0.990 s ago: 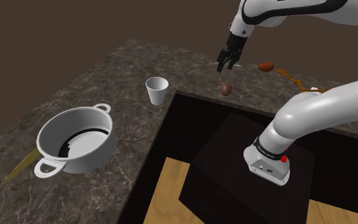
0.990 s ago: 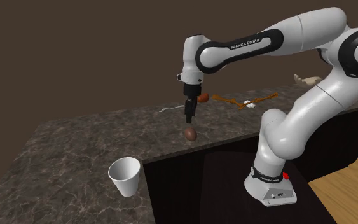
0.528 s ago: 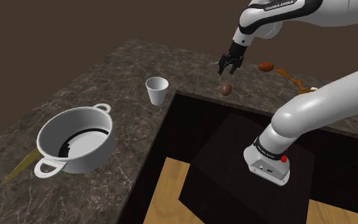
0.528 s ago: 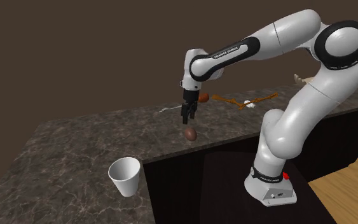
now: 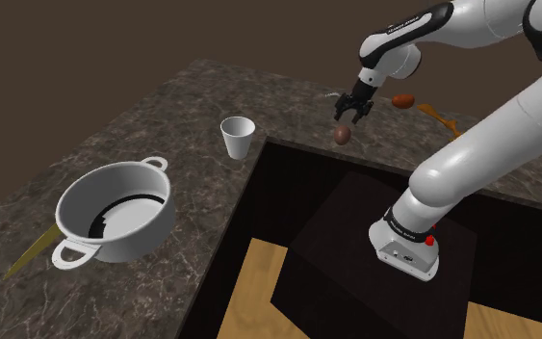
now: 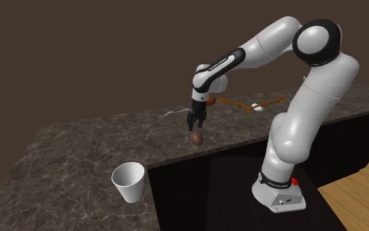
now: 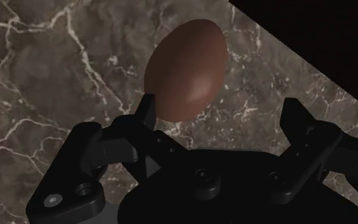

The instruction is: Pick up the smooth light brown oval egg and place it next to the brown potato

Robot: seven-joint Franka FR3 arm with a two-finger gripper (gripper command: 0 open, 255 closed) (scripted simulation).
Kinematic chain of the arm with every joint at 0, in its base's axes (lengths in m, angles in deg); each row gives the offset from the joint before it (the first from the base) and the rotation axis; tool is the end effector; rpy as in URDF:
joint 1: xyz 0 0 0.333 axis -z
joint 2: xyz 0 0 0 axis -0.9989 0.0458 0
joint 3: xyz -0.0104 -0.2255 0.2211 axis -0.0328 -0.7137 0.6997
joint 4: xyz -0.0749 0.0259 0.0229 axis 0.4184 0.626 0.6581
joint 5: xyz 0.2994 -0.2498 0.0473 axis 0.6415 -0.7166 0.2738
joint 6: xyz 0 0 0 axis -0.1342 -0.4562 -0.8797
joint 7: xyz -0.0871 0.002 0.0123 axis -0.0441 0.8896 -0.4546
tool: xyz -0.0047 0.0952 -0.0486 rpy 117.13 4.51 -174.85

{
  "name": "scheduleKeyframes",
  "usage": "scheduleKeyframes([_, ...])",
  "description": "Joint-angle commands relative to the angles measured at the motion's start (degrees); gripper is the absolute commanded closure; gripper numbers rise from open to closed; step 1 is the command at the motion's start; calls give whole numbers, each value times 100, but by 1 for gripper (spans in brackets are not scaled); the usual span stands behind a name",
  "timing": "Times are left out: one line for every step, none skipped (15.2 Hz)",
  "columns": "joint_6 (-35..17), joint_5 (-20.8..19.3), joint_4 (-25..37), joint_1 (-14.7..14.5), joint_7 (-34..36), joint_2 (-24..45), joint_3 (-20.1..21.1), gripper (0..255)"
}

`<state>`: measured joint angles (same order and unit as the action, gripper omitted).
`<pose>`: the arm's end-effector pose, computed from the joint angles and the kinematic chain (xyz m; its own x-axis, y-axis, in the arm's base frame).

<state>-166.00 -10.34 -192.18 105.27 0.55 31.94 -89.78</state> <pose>0.3328 -0.2726 0.3482 0.8262 -0.5622 -0.0374 -0.5506 -0.7914 -0.2655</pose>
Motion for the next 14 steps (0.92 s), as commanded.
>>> scheduleKeyframes([-233, 297, 112, 35, -197, 416, -205, 0])
scheduleKeyframes([-296, 397, 135, 50, -265, 532, -263, 0])
scheduleKeyframes([-374, 453, 106, 31, -302, 589, -259, 0])
scheduleKeyframes([-451, 512, 77, 11, -341, 648, -255, 0])
scheduleKeyframes([-527, 574, 51, -9, -383, 708, -251, 0])
scheduleKeyframes([-603, 639, 26, -30, -426, 770, -247, 0])
scheduleKeyframes([-678, 706, 3, -51, -471, 833, -241, 0])
scheduleKeyframes([-752, 777, -19, -73, -519, 898, -236, 0])
scheduleKeyframes([-826, 851, -39, -94, -569, 965, -228, 0])
scheduleKeyframes([-868, 895, -49, -105, -598, 1004, -224, 0])
scheduleKeyframes([-868, 896, -49, -105, -598, 1004, -223, 0])
scheduleKeyframes([-868, 895, -50, -104, -598, 1004, -223, 0])
scheduleKeyframes([-868, 895, -50, -104, -598, 1004, -223, 0])
scheduleKeyframes([-868, 896, -49, -104, -598, 1004, -223, 0])
